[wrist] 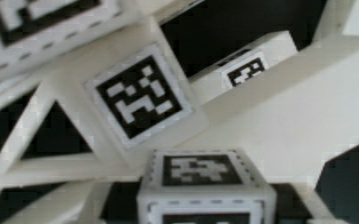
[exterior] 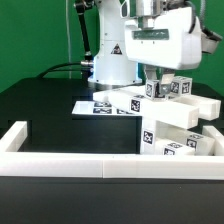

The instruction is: Assemble chair

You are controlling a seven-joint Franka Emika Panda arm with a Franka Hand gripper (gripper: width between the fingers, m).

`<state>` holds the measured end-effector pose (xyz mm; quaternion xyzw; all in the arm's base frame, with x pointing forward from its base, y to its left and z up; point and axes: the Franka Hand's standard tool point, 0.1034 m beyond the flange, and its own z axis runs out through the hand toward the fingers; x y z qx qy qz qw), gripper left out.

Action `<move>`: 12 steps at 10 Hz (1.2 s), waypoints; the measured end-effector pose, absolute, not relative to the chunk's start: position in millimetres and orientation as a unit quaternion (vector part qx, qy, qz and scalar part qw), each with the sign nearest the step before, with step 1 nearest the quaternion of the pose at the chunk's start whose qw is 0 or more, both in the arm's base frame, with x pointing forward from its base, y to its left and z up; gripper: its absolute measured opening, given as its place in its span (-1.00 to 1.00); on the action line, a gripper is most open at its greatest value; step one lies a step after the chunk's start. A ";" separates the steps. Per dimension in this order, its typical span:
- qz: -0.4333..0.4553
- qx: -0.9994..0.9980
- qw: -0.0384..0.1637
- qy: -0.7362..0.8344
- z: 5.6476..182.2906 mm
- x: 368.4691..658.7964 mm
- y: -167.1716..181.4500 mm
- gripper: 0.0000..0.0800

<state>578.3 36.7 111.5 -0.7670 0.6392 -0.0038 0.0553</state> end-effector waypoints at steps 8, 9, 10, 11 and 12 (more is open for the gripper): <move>-0.007 -0.841 0.055 0.538 112.3 578.8 37.5 0.58; -0.009 -0.862 0.055 0.505 112.3 578.8 36.8 0.62; -0.013 -0.887 0.054 0.458 112.3 579.0 34.5 0.62; -0.014 -0.899 0.054 0.434 112.3 579.0 34.2 0.62; -0.017 -0.922 0.051 0.383 112.3 579.0 34.1 0.62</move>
Offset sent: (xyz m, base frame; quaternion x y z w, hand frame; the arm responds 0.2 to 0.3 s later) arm 0.0000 0.0000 0.0000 0.0000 0.0000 0.0000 1.0000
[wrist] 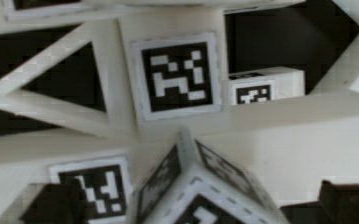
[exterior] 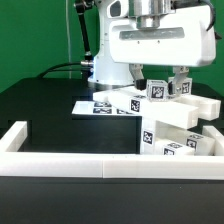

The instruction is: Assemble chair

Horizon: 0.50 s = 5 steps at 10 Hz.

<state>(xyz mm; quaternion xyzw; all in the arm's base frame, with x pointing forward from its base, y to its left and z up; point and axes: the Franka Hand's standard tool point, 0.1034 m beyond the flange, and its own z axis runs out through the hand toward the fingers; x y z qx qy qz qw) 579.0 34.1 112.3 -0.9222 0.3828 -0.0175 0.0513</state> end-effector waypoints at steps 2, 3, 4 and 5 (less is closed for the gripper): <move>-0.021 -0.949 0.048 0.312 112.3 578.9 34.2 0.62; -0.024 -0.964 0.043 0.260 112.3 579.0 34.1 0.62; -0.027 -0.973 0.039 0.224 112.9 579.6 34.8 0.62; -0.030 -0.983 0.033 0.177 113.7 580.5 35.0 0.62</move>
Offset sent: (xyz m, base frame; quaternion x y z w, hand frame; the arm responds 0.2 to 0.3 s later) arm 0.0060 0.0035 0.0036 -0.0194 0.0006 -0.1786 0.9837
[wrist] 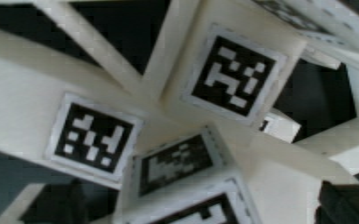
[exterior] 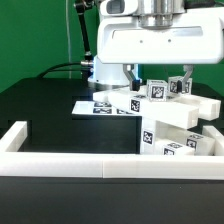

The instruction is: Assemble chair

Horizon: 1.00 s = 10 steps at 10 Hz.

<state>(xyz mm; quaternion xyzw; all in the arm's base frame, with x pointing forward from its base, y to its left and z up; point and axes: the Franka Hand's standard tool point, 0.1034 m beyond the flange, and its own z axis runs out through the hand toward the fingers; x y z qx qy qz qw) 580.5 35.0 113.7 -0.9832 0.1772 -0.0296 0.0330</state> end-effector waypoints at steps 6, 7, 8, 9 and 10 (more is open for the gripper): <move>-0.035 -0.999 0.026 0.026 113.7 581.3 33.2 0.30; -0.035 -0.999 0.026 0.026 113.7 581.3 33.2 -0.07; -0.035 -0.999 0.026 0.026 113.7 581.3 33.2 -0.28; -0.035 -0.999 0.026 0.026 113.7 581.3 33.2 -0.28; -0.035 -0.998 0.026 0.034 113.7 581.4 33.0 -0.28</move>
Offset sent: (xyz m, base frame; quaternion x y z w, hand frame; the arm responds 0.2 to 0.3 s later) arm 0.0016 0.0012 0.0031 -0.0062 0.0047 -0.1969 0.9804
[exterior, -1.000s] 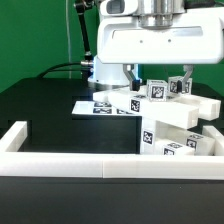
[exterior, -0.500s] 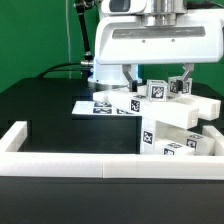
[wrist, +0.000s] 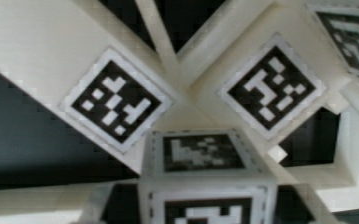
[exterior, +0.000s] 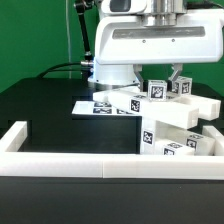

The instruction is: Assemble chair

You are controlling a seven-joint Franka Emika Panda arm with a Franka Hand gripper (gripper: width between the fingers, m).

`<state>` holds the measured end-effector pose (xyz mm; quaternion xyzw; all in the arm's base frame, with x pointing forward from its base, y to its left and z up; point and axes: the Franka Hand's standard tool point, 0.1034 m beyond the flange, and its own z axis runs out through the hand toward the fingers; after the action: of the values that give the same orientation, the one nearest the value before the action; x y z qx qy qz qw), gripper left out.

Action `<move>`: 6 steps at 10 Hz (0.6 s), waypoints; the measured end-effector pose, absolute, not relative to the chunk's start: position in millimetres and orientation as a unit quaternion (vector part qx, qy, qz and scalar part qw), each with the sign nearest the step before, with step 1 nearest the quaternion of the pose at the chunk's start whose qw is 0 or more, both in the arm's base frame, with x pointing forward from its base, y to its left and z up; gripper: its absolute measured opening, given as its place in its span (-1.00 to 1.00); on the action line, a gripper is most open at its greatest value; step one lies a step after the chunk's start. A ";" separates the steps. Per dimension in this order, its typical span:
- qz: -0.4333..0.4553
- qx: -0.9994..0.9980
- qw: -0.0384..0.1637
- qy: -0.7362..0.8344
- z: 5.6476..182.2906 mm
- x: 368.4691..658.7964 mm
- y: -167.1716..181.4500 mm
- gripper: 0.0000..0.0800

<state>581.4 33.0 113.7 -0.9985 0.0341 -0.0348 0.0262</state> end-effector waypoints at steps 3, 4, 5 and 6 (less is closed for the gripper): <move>-0.036 -0.988 0.034 0.148 113.5 581.7 32.8 -0.28; -0.035 -0.981 0.039 0.189 113.3 581.6 32.2 -0.28; -0.034 -0.969 0.045 0.241 113.1 581.8 31.4 -0.28; -0.033 -0.958 0.047 0.280 113.2 581.9 31.6 -0.28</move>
Offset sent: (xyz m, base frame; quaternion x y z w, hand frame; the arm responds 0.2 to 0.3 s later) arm -0.0052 -0.0019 -0.0018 0.0184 -0.0039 0.1832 0.9829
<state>581.9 31.6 113.2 -0.9584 0.2797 -0.0329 0.0469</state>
